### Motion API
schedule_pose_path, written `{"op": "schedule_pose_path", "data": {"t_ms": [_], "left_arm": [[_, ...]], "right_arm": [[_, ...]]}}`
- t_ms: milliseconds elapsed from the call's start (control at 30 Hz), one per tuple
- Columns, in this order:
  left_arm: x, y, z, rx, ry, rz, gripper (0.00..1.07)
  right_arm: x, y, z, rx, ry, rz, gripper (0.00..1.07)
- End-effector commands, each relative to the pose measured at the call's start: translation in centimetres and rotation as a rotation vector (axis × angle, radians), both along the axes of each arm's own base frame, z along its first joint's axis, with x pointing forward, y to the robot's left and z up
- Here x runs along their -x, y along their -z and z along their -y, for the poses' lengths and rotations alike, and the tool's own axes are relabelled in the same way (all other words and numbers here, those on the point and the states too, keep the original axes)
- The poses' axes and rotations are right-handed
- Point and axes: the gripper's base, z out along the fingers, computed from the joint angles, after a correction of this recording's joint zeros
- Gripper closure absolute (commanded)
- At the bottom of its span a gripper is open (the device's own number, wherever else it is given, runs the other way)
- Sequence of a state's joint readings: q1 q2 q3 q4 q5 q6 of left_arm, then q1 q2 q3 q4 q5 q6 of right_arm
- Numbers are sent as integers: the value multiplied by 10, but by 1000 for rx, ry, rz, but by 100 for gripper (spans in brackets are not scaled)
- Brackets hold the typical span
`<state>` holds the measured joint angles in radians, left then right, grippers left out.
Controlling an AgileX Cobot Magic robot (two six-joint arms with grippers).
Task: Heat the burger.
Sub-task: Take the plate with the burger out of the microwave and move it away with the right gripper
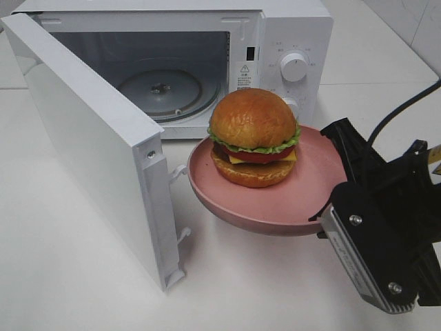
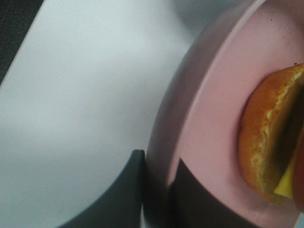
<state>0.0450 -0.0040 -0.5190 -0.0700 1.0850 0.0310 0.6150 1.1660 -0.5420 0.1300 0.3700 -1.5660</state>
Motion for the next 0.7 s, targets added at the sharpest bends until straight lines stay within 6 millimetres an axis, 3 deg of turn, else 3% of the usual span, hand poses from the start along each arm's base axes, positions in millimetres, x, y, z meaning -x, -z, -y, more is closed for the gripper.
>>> {"op": "schedule_pose_path", "data": {"t_ms": [33,700], "left_arm": [[2,0,0,0,1,27,7],[2,0,0,0,1,27,7]], "right_arm": [[5,-15,5,-78,31,101,106],[37,-28,42,-63,162,185,105]]}}
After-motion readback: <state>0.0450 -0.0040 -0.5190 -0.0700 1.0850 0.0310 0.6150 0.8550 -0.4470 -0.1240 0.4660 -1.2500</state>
